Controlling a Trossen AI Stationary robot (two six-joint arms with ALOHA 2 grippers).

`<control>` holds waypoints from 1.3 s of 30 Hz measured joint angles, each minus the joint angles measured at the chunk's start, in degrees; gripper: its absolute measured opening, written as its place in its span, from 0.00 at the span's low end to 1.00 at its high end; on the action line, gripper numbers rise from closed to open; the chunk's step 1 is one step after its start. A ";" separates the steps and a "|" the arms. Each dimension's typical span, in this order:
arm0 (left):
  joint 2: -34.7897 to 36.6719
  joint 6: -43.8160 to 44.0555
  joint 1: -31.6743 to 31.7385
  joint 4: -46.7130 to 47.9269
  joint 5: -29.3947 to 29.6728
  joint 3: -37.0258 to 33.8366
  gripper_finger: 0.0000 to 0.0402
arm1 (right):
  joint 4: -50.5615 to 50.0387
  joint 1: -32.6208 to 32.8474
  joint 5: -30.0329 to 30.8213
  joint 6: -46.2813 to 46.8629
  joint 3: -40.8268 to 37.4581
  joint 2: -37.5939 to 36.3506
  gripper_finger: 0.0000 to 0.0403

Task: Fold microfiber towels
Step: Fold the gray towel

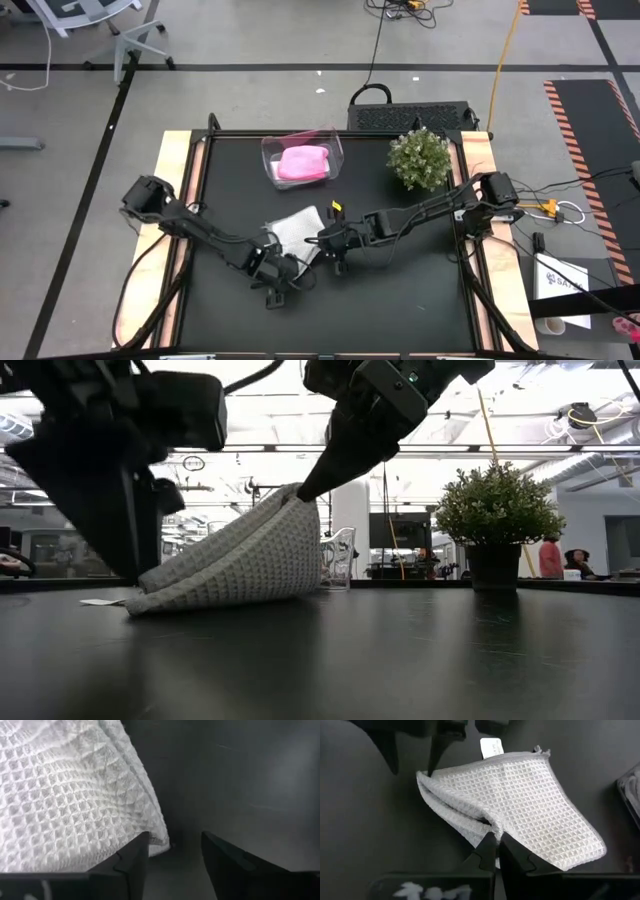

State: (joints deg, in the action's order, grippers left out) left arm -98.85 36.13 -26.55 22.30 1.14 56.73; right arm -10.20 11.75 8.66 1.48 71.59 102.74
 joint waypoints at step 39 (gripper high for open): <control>9.28 8.15 2.78 11.48 0.21 -0.13 0.01 | -2.68 -0.59 -9.00 11.32 0.02 0.02 0.00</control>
State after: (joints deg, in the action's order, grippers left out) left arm -89.57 44.28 -23.77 33.77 1.35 56.60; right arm -12.88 11.16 -0.34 12.79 71.61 102.76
